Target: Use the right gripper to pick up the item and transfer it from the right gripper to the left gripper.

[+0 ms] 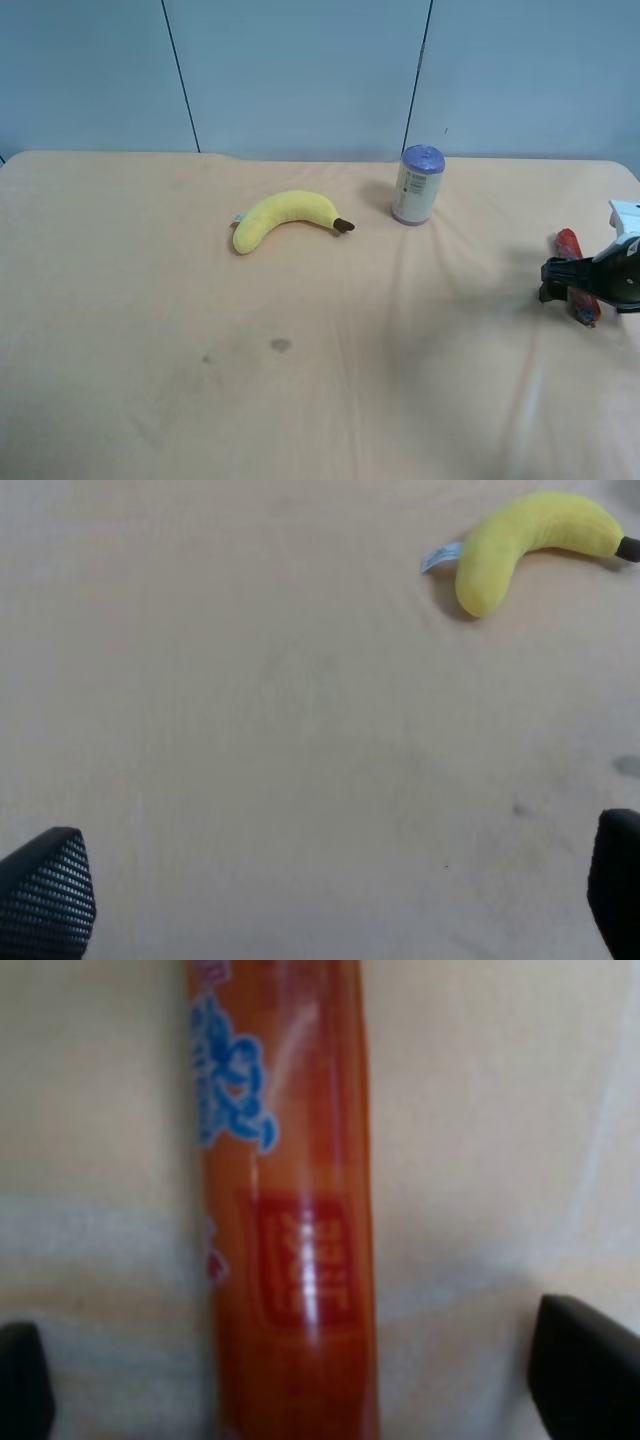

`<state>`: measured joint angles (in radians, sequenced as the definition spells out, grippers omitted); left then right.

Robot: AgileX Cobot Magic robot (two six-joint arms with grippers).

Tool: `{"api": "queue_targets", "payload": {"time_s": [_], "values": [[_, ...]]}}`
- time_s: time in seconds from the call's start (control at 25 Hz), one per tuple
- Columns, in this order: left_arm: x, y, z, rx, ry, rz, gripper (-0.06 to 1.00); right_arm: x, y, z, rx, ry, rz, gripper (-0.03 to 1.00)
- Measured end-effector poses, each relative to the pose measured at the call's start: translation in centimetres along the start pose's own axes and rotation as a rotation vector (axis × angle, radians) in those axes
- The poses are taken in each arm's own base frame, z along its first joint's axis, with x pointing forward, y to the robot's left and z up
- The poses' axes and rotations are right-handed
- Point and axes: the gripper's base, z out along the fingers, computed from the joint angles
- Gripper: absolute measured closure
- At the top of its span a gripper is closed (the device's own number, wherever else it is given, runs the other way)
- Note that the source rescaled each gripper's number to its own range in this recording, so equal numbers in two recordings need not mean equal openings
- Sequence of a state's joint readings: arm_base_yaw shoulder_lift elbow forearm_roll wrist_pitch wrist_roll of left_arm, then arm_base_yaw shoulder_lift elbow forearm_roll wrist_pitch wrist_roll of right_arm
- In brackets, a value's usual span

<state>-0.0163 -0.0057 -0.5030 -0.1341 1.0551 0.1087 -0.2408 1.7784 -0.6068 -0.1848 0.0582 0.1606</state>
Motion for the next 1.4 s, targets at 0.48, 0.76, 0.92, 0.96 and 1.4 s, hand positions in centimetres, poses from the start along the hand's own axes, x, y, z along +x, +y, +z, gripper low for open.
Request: {"api": "queue_targets", "payload": {"time_s": [0.48,0.76,0.92,0.96,1.4], "values": [[0.0,0.0,0.0,0.0,0.0,0.0,-0.06,-0.09,0.29,-0.57,-0.001,0.002,-0.011,0.09],[0.0,0.0,0.0,0.0,0.0,0.0,-0.06,-0.05,0.33,-0.57,0.0,0.007,-0.013,0.38],[0.0,0.0,0.0,0.0,0.0,0.0,-0.06,-0.01,0.33,-0.57,0.0,0.009,-0.013,0.58],[0.0,0.0,0.0,0.0,0.0,0.0,-0.06,0.01,0.33,-0.57,0.0,0.01,-0.013,0.62],[0.0,0.0,0.0,0.0,0.0,0.0,-0.06,0.13,0.31,-0.57,0.002,0.024,-0.013,0.96]]}}
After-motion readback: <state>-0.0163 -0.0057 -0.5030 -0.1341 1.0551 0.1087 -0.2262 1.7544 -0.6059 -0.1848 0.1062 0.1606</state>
